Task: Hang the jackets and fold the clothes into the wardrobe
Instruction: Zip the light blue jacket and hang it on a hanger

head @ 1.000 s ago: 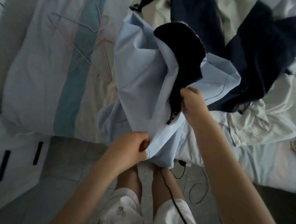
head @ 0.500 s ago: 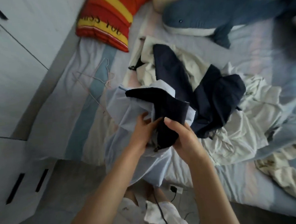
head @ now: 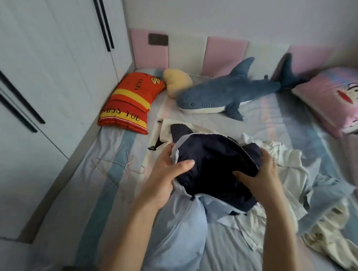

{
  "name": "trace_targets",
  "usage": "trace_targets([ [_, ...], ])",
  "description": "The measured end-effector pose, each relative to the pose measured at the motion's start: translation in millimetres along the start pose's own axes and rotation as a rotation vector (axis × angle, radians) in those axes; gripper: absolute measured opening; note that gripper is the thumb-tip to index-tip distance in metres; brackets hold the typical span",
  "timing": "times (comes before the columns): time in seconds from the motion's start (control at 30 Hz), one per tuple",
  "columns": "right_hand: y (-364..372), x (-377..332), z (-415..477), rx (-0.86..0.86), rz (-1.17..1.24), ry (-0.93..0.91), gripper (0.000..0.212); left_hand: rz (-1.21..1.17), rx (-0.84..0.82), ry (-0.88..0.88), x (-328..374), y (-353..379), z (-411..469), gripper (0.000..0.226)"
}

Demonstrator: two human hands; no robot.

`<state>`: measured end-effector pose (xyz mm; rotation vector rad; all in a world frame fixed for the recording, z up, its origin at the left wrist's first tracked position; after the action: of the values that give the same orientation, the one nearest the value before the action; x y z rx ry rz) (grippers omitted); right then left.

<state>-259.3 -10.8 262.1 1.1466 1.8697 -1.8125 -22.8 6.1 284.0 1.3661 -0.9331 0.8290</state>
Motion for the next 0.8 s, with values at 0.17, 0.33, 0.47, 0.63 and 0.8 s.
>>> trace_targets([
  [0.17, 6.9, -86.1, -25.5, -0.189, 0.287, -0.467, 0.04, 0.111, 0.165, -0.025, 11.4, 18.7, 2.6, 0.032],
  [0.33, 5.4, -85.3, -29.5, -0.177, 0.38, -0.474, 0.047, 0.331, 0.209, -0.118, 16.0, 0.5, 5.3, 0.059],
  [0.47, 5.1, -76.9, -25.6, -0.314, 0.517, -0.394, 0.031, 0.555, 0.065, -0.258, 12.3, -12.9, -0.5, 0.044],
  [0.63, 14.6, -67.9, -17.2, -0.344, 0.742, -0.209, 0.013, 0.658, 0.047, -0.292, 13.7, -24.7, -3.0, 0.03],
  [0.8, 24.7, -59.1, 2.6, -0.29, 0.555, -0.246, 0.014, 0.302, 0.213, -0.21, 16.2, -26.7, 4.4, 0.013],
])
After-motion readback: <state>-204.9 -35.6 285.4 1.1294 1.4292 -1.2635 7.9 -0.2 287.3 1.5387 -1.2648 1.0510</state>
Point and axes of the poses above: each hand's wrist, its own z-axis towards the middle knuckle, its own y-axis out of the palm, x = y × z, the point moved 8 cm from there along z, towards the middle knuckle, and after that the axes turned 4 degrees about y, right-handed, at the moved point
